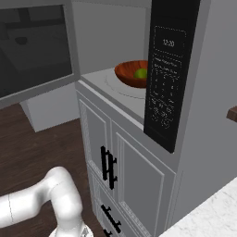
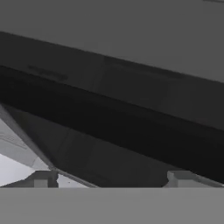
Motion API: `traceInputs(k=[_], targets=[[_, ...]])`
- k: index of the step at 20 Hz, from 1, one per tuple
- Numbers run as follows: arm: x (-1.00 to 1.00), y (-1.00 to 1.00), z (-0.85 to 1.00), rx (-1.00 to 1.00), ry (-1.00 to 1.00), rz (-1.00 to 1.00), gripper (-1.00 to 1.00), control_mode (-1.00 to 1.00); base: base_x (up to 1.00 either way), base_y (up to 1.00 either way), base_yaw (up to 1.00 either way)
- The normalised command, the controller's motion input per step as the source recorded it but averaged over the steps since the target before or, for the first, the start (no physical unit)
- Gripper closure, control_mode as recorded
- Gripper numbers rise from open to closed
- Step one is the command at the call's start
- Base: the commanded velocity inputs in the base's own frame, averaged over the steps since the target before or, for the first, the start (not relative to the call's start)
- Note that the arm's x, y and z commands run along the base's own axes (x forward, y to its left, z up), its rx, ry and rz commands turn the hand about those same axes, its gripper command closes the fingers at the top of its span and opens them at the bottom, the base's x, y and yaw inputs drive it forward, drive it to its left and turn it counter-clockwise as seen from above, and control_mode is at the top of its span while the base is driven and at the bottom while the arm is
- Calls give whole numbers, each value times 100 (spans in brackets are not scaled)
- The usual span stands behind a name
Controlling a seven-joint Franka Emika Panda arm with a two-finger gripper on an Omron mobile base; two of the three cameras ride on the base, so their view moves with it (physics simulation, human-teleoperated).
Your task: Pick the lime from the sink and place it in the bowl. Then pick the bowl and place it in the microwave. Then close the microwave door and press the start button.
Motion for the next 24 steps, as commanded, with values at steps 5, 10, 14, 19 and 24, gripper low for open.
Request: traceInputs(k=[5, 10, 14, 19, 24], targets=[[-27, -98, 42, 10, -1, 0, -100, -100, 0, 0, 0], [-63, -100, 9, 20, 0, 0, -100, -100, 0, 0, 0], [-65, -100, 0, 18, -6, 0, -100, -100, 0, 0, 0], [-52, -100, 0, 16, -10, 0, -100, -100, 0, 0, 0], [-13, -100, 5, 17, -3, 0, -100, -100, 0, 0, 0]])
